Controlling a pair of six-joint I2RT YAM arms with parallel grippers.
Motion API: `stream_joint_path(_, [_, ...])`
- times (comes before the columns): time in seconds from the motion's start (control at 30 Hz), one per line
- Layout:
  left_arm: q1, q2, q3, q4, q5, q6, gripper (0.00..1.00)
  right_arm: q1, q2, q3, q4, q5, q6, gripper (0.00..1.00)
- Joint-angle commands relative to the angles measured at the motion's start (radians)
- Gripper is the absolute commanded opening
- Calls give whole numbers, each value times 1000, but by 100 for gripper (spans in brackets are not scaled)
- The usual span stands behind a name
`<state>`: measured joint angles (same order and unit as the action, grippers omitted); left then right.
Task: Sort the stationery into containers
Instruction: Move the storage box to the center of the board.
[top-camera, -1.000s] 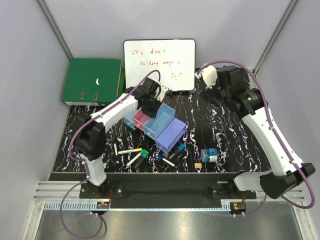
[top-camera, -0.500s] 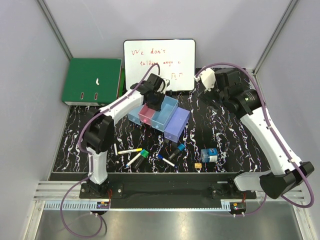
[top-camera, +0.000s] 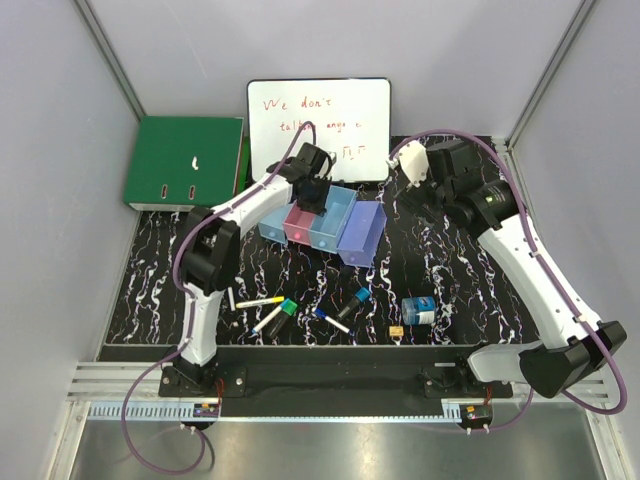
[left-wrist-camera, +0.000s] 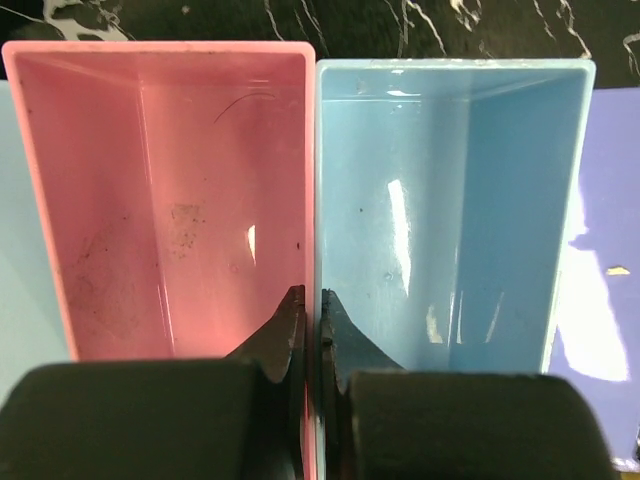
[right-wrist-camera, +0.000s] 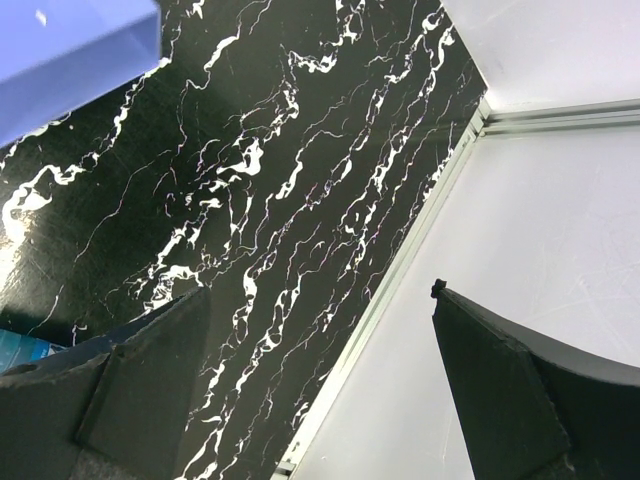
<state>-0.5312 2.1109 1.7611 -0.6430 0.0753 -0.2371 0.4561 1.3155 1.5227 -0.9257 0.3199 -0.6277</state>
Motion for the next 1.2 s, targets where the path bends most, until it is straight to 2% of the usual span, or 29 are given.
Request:
stream_joint_path(0.0, [11,90,-8,-20,-54,-11,0,-5,-25,-9,14,-19,16,100])
stream_joint_path(0.1, [11,106,12,-36,-118,2,0,-5,-19,-7,16,-30,20,100])
stream_joint_path(0.4, [11,168,46,-72,-127,5,0,-4,-12,-6,16,-45,23,100])
stream_joint_path(0.8, [11,262,106,-99,-51,10,0,-4,-12,-19,14,-48,20,100])
stream_joint_path(0.93, [11,261,92,-103,-59,2,7,-5,4,-12,13,-62,22,100])
stream_joint_path(0.97, [11,261,92,-103,-49,5,12,-5,5,-10,13,-65,23,100])
stream_joint_path(1.0, [11,259,89,-106,-46,5,24,-5,8,-10,11,-70,25,100])
stream_joint_path(1.03, [11,256,87,-106,-40,7,45,-5,11,-12,11,-79,28,100])
stream_joint_path(1.07, [11,255,87,-104,-37,15,55,-4,13,-16,11,-84,28,100])
stream_joint_path(1.13, [11,247,84,-109,-31,19,69,-5,21,-19,7,-97,31,100])
stream_joint_path(1.17, [11,244,81,-110,-29,24,70,-5,25,-18,7,-100,31,100])
